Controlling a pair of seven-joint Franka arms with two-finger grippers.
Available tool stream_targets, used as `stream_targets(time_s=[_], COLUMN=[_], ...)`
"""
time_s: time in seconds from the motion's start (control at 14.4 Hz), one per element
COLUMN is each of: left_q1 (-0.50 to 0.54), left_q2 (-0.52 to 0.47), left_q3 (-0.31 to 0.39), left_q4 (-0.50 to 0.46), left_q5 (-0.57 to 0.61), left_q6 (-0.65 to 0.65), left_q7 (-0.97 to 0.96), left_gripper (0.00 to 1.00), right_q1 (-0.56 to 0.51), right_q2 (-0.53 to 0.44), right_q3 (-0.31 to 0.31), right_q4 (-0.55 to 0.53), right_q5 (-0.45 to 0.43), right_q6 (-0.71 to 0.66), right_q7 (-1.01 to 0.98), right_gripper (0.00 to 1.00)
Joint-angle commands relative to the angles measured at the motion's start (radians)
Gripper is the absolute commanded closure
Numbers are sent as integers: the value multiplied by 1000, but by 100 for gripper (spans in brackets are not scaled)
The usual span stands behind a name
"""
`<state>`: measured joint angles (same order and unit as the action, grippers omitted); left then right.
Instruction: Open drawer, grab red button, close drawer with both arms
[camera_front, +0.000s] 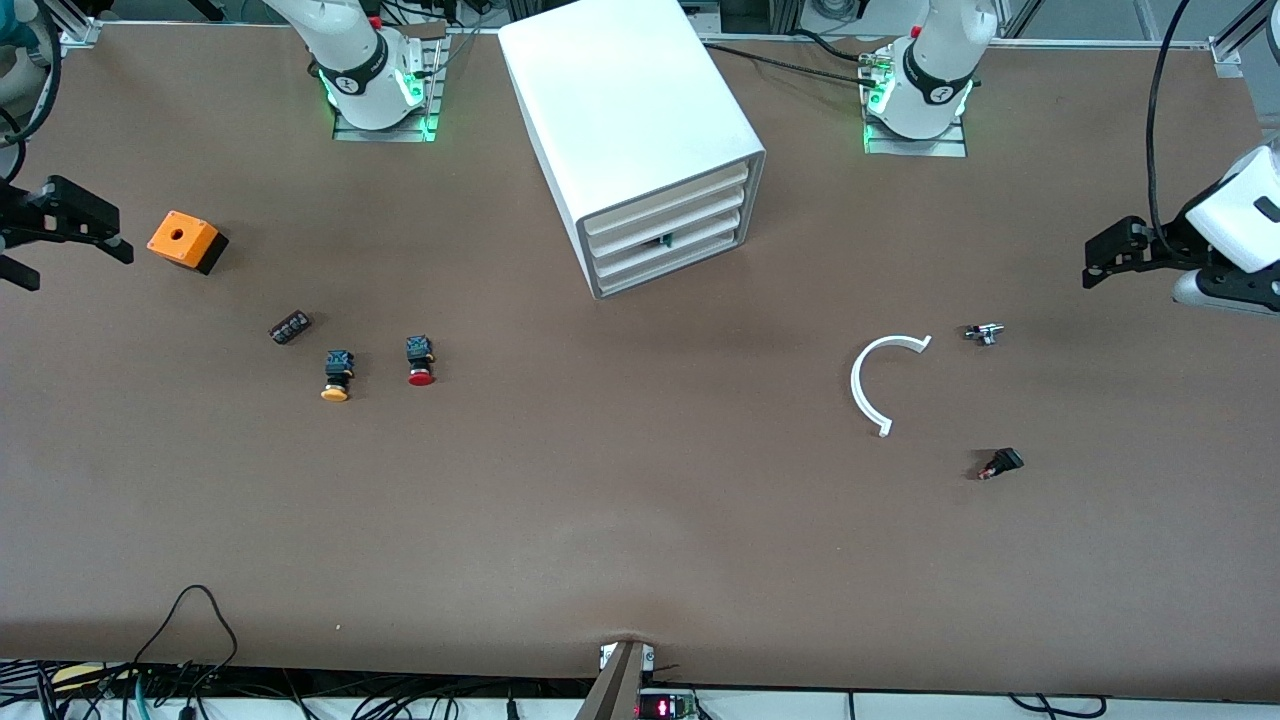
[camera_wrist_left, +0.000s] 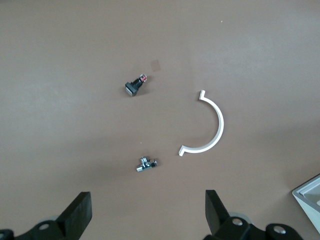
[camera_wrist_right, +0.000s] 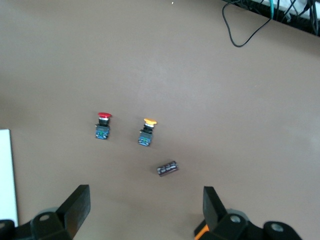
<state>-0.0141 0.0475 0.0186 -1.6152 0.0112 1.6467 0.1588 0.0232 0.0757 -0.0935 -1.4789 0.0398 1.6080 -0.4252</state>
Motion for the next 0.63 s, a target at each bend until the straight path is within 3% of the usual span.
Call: stream_targets(time_s=[0.0, 0.56], left_q1=[0, -15], left_q2=[12, 61], left_q3=[6, -14], left_q4=[26, 14], left_q5=[-20, -75], left_q6=[-33, -33], left_q7=[5, 136], left_gripper=[0, 0], right_q1=[-8, -11], right_q2=[-1, -8], right_q3=[-14, -83], right_q4=[11, 9], right_q5=[-21, -11], right_q6=[-16, -56], right_q7=[-122, -113], right_gripper=[0, 0])
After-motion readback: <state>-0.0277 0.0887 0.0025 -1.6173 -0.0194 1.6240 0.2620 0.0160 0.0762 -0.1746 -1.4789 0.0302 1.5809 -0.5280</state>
